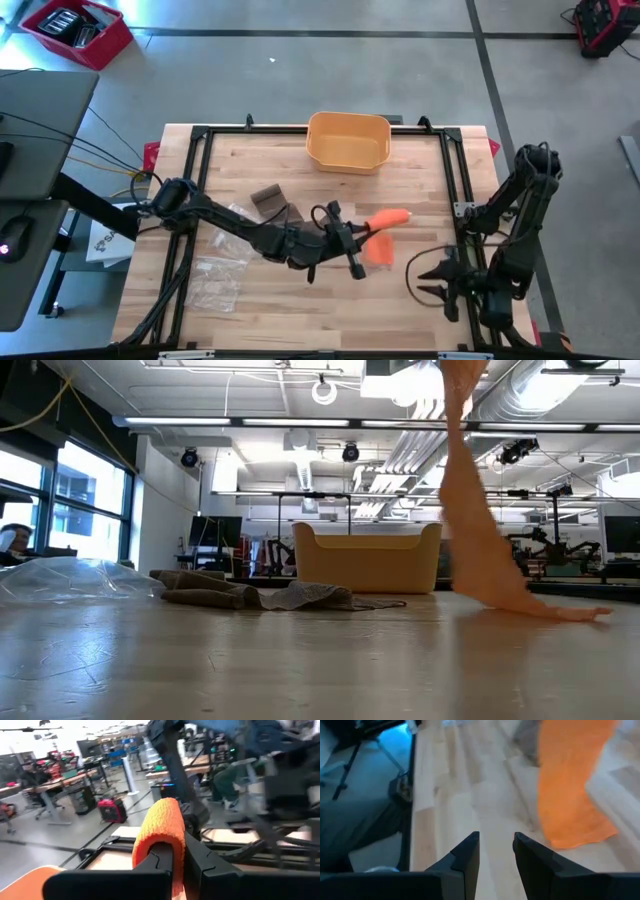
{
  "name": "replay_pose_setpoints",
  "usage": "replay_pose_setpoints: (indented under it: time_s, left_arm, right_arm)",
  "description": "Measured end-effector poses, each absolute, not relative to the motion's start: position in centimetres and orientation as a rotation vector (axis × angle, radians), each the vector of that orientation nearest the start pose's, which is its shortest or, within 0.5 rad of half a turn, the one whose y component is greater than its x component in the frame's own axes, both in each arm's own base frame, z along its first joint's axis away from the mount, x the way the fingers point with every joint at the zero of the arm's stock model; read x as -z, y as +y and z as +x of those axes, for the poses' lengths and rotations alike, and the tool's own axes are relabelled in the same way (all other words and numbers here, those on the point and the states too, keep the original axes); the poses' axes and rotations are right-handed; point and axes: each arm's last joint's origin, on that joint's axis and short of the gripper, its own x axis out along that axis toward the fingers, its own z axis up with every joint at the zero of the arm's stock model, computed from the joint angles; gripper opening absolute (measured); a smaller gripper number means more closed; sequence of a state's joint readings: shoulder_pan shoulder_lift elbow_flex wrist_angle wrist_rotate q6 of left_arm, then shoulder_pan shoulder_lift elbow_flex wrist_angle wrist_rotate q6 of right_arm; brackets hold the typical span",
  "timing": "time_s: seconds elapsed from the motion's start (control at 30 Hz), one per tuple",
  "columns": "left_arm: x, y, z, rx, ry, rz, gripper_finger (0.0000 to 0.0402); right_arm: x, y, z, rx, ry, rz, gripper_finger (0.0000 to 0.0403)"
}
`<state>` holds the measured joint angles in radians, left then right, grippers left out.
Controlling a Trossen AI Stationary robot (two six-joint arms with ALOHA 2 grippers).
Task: Roll bandage
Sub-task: Roll the orange bandage
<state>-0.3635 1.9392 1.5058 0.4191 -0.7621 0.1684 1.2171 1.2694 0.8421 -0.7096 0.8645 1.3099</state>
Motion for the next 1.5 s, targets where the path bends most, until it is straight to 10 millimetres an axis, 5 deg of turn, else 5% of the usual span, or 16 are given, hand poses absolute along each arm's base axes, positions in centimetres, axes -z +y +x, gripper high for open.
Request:
replay_pose_setpoints:
  time_s: [0.23,0.5,0.7,0.93,1.23,1.5]
  left_arm:
    - [-29.8,-14.3,42.8,-0.404,0.043,0.106,0.0005]
    - [-29.0,-14.3,42.7,-0.440,0.093,0.025,0.0005]
    - [-28.2,-13.9,42.5,-0.516,0.154,0.018,0.0005]
    - [-27.9,-14.1,42.2,-0.591,0.168,0.037,0.0005]
    - [-27.9,-14.5,41.9,-0.624,0.161,0.041,0.0005]
    - [-28.0,-14.6,41.8,-0.657,0.160,0.060,0.0005]
  right_arm:
    - [-20.4,23.3,12.2,-0.045,0.700,0.082,0.0112]
    - [-18.7,22.2,16.9,-0.273,0.889,-0.147,0.0145]
    - [-18.3,19.6,20.0,-0.349,0.875,-0.391,0.0192]
    - [-14.3,13.4,21.1,-0.247,1.024,-0.562,0.0192]
    - [-10.9,8.5,21.5,-0.370,0.950,-0.379,0.0146]
    - [-9.7,7.9,20.5,-0.274,0.878,-0.228,0.0011]
